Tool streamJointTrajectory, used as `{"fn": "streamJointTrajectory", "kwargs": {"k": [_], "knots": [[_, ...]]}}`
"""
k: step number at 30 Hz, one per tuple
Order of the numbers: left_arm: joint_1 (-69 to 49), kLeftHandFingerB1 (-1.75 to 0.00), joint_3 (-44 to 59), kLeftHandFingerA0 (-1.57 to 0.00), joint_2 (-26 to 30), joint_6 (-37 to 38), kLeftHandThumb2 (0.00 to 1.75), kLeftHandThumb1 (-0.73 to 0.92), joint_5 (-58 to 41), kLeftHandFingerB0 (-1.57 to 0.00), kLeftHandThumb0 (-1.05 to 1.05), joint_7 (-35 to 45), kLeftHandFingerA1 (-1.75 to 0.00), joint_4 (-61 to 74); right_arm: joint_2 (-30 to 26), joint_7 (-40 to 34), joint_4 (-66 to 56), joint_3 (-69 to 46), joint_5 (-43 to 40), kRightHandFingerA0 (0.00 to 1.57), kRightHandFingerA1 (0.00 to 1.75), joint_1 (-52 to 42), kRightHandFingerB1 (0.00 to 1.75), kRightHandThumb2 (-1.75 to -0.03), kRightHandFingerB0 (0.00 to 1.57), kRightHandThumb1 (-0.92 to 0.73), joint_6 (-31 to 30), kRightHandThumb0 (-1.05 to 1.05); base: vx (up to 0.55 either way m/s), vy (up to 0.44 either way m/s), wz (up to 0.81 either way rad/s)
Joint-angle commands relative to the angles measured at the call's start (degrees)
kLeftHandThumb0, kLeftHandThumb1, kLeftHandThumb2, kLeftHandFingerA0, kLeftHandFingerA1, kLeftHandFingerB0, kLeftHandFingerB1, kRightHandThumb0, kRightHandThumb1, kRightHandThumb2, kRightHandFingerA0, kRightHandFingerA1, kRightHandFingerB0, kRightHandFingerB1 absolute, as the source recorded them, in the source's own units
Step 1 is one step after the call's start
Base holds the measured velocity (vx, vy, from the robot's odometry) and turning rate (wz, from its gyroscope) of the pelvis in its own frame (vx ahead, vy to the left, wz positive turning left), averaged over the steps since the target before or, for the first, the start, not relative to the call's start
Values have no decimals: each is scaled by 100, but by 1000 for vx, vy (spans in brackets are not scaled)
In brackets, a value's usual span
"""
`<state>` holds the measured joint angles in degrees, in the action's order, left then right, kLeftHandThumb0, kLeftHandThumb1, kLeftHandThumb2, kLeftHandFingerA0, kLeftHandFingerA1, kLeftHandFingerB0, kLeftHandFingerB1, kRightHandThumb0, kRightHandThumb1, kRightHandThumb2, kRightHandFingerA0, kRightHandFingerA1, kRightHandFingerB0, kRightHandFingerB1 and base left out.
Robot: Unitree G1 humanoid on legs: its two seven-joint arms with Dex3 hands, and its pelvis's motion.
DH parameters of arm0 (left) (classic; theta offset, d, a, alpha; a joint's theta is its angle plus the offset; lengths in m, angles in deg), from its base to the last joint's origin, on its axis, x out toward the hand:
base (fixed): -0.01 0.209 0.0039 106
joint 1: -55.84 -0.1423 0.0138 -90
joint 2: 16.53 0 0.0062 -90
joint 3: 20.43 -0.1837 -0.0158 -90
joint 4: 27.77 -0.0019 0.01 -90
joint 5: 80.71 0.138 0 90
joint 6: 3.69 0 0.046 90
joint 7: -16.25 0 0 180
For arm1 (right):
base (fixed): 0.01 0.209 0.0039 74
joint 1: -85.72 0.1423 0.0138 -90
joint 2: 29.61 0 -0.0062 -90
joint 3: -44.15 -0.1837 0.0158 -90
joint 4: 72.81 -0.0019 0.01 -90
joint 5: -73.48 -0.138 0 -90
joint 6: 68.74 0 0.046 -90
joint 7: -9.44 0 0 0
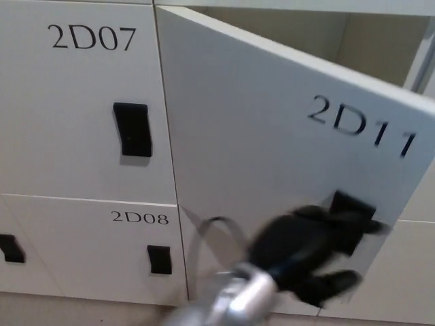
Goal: The robot uses its left hand to push the door of an open cabinet towards the right and closes it
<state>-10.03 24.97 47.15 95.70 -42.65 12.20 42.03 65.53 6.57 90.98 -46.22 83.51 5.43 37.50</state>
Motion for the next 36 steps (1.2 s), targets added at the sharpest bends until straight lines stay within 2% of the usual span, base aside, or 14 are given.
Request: {"fn": "streamJointTrajectory", "kwargs": {"k": [1,4,5,7,12,17,18,19,20,22,25,26,28,36], "knots": [[750,-63,-1632,-35,-1218,-141,96,77,1347,-29,42,20,-71,238,-61,-257,-40,206,232,44,36,260,37,-64,49,-78,84,-52,0,0,0],[652,-56,-1653,-19,-813,-174,100,88,1310,-14,19,154,-63,301,-128,-234,-39,224,230,44,36,295,37,-64,49,-78,85,-52,0,0,0],[617,-62,-1580,-27,-674,-185,135,92,1204,-22,-5,235,-67,303,-136,-226,-36,227,227,44,36,306,37,-64,49,-78,87,-52,0,0,0],[511,-28,-1420,0,-330,-250,94,92,1076,0,-32,411,-27,430,-147,-215,-30,230,217,44,36,321,37,-64,49,-78,91,-52,0,0,0],[71,-14,-846,0,953,-361,103,89,964,0,-63,850,-10,1123,-168,-198,-6,208,152,44,36,404,37,-64,49,-78,90,-52,0,0,0],[-498,-26,-301,0,1839,-289,113,91,757,0,-69,839,-24,1537,-152,-191,11,199,135,44,36,434,37,-64,49,-78,85,-52,0,0,0],[-857,-47,26,-1,2253,-285,113,57,557,0,-34,854,-49,1655,-207,64,72,371,284,29,34,461,31,-69,25,-91,-156,-67,0,0,0],[-949,-47,107,-1,2345,-287,113,57,514,0,-34,865,-49,1689,-224,137,90,421,326,29,34,469,31,-69,25,-91,-225,-67,0,0,0],[-1099,-29,252,-19,2486,-206,68,91,405,-22,-67,797,-30,1694,-187,57,92,315,219,35,36,479,33,-65,32,-82,-266,-56,0,0,0],[-1583,-29,736,-19,2858,-3,67,89,41,-23,-64,630,-29,1703,-130,-77,83,159,54,32,52,488,45,-100,20,-68,-232,-58,0,0,0],[-2008,-28,1186,-17,3205,163,68,91,-290,-20,-63,613,-29,1711,-139,-32,71,166,66,32,52,484,45,-100,21,-68,-192,-59,0,0,0],[-2246,-28,1540,-17,3475,297,69,92,-417,-20,-67,463,-29,1525,-147,-32,60,175,84,35,38,525,34,-65,31,-84,-231,-53,0,0,0],[-2364,-28,1839,-17,3621,419,69,92,-505,-20,-67,349,-28,1290,-137,-46,50,150,63,32,52,554,46,-99,23,-70,-218,-59,0,0,0],[-2993,-30,3288,-24,3858,1147,67,88,-1197,-26,-57,-457,-31,-602,-166,-16,49,164,81,31,52,483,46,-98,22,-69,-244,-55,0,0,0]]}}
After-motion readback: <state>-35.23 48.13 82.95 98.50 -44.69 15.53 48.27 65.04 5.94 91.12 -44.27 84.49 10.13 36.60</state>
